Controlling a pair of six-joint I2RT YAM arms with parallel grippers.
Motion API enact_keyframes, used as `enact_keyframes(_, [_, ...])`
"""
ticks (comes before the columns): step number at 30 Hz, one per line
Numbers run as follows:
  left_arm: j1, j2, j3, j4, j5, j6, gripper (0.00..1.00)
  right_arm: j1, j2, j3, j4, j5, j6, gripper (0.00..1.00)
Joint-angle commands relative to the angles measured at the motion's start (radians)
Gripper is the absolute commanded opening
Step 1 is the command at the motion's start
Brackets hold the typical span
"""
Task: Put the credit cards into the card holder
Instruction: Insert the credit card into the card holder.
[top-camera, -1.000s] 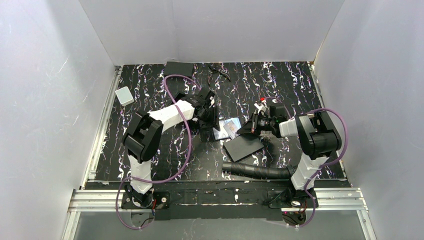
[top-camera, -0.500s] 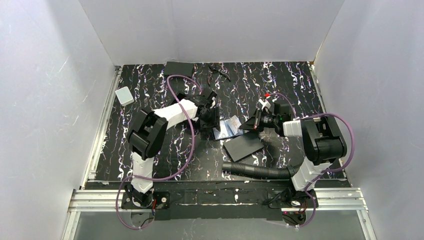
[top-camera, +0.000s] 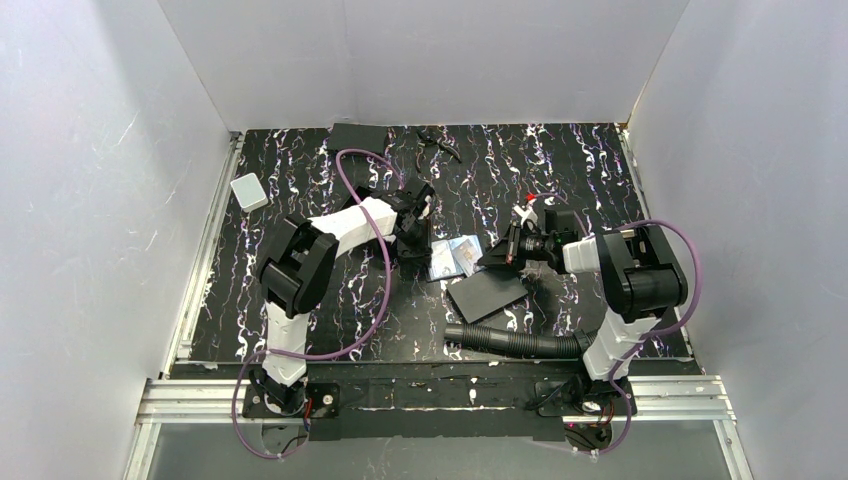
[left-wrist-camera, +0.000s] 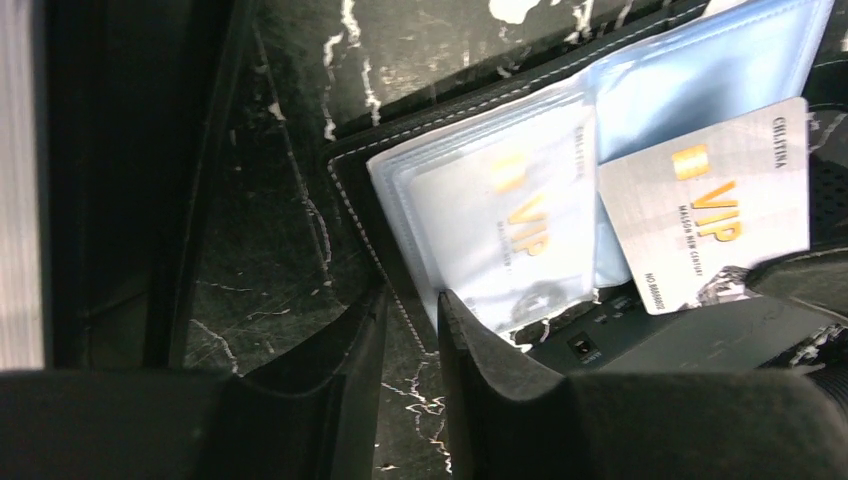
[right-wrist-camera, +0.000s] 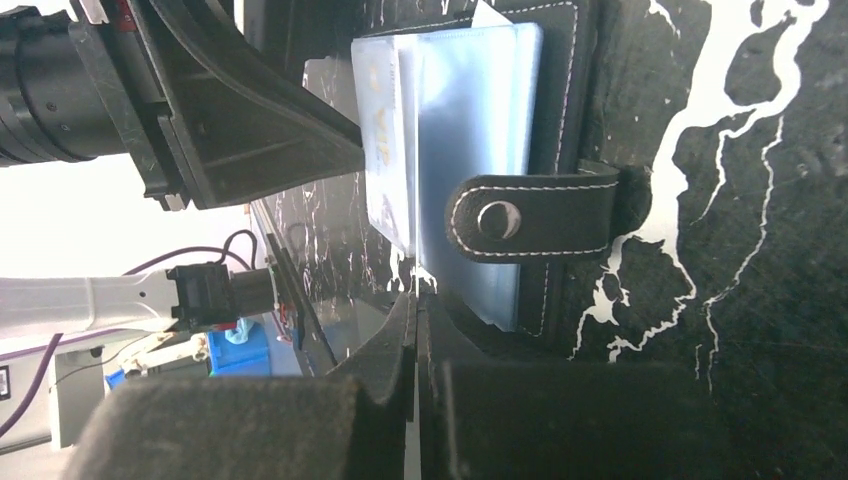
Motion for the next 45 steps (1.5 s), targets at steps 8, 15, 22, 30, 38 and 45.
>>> enact_keyframes(8, [0.000,0.041,-0.036,-0.102,-0.128,0.048,0.15,0.021,0.032,0.009,0.128,-0.041,0.029,0.01])
enact_keyframes(15, [0.000,0.028,-0.029,-0.102,-0.122,0.054,0.14,0.014,-0.011,-0.040,0.185,0.007,0.057,0.01])
enact_keyframes(22, [0.001,0.022,-0.029,-0.097,-0.115,0.055,0.14,0.011,-0.011,-0.027,0.153,-0.001,0.029,0.01])
enact_keyframes(30, [0.001,0.021,-0.032,-0.093,-0.116,0.055,0.14,0.012,-0.004,-0.033,0.202,-0.004,0.050,0.01])
enact_keyframes(38, [0.001,0.020,-0.032,-0.089,-0.115,0.057,0.14,0.034,0.029,-0.008,0.197,-0.021,0.051,0.01])
enact_keyframes(45, [0.001,0.017,-0.034,-0.087,-0.089,0.057,0.14,0.038,0.046,0.003,0.158,0.000,0.030,0.01])
